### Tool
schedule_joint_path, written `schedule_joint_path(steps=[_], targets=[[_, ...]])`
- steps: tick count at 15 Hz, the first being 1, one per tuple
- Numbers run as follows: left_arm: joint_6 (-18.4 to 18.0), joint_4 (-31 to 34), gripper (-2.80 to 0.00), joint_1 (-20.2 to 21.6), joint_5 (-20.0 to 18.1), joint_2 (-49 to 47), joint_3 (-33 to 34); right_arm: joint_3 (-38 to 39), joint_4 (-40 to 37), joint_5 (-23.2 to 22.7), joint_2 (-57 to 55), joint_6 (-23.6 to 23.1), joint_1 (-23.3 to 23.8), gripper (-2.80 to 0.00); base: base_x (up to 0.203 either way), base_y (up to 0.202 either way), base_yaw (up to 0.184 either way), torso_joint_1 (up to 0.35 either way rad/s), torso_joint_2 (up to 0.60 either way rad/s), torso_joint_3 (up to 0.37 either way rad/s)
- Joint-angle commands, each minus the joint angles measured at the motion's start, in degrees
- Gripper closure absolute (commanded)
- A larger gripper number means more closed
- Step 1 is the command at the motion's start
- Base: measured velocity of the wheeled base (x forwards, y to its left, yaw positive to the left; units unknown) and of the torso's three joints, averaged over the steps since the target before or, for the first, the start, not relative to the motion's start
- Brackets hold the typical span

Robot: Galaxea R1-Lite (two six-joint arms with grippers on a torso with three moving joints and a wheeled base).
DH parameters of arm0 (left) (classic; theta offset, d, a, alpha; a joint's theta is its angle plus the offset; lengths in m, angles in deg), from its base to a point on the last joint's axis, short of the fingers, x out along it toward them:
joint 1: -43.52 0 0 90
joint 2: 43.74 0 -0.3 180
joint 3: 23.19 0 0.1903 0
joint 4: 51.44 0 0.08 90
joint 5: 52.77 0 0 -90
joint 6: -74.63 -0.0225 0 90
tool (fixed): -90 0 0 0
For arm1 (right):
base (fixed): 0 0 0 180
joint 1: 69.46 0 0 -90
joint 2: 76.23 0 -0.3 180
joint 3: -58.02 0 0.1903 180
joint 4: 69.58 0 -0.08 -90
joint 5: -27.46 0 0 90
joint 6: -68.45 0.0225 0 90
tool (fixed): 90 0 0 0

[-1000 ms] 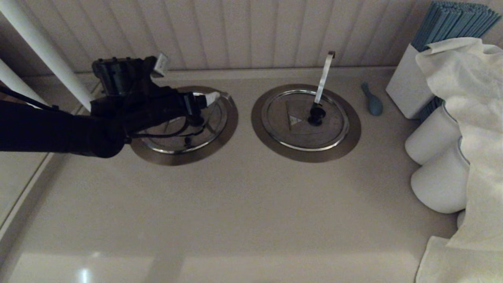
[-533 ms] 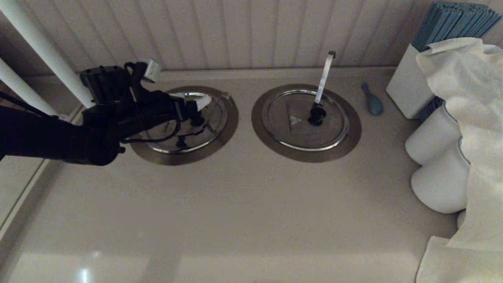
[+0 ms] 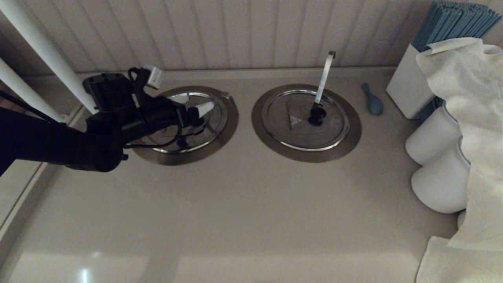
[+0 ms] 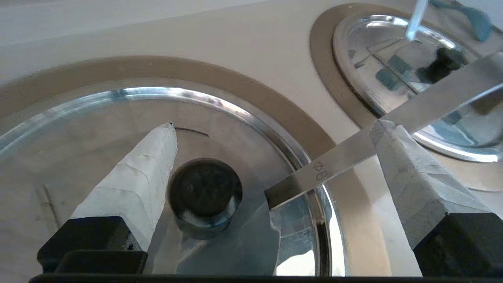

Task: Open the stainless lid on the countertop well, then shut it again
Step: Put the spoon in the groove

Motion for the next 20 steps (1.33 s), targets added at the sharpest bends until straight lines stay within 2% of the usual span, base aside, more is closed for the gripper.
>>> schedule_joint_path(steps=[1,4,5,7,10,12,13,16,17,20], targets=[[0.1,-0.4,-2.8,2.4,-2.1,2.2,0.1,0.0,0.0,0.0,0.0,0.0,0.0,0.0,0.0,0.0,0.0,0.0,0.0,0.0],[0.3,-0.6,-2.8,4.0,-11.2,1.3,0.7,0.0,0.0,0.0,0.0,0.0,-0.1,0.0,0.0,0.0,0.0,0.0,0.0,0.0],[0.3,-1.3,-2.8,4.1,-12.9,-0.8,0.4,0.1,0.0,0.0,-0.1,0.0,0.0,0.0,0.0,0.0,0.0,0.0,0.0,0.0],[0.4,-6.8,-2.8,3.3,-14.5,-3.3,0.8,0.0,0.0,0.0,0.0,0.0,-0.1,0.0,0.0,0.0,0.0,0.0,0.0,0.0],[0.5,-8.8,-2.8,1.5,-14.5,-5.3,-0.4,0.1,0.0,0.0,0.0,0.0,0.0,0.0,0.0,0.0,0.0,0.0,0.0,0.0],[0.3,-8.9,-2.8,-0.4,-13.6,-7.7,-2.9,0.0,0.0,0.0,0.0,0.0,0.0,0.0,0.0,0.0,0.0,0.0,0.0,0.0],[0.2,-8.9,-2.8,-1.5,-11.8,-8.6,-3.5,0.1,0.0,0.0,0.0,0.0,0.0,0.0,0.0,0.0,0.0,0.0,0.0,0.0],[0.0,-10.0,-2.8,-4.2,-2.0,-12.0,-6.7,0.0,0.0,0.0,0.0,0.0,-0.1,0.0,0.0,0.0,0.0,0.0,0.0,0.0],[0.1,-12.7,-2.8,-5.0,1.3,-13.4,-7.7,0.0,0.0,0.0,-0.1,0.0,0.0,0.0,0.0,0.0,0.0,0.0,0.0,0.0],[0.3,-14.7,-2.8,-5.5,3.0,-13.7,-8.7,0.0,0.0,0.0,0.0,0.0,0.0,0.0,0.0,0.0,0.0,0.0,0.0,0.0]])
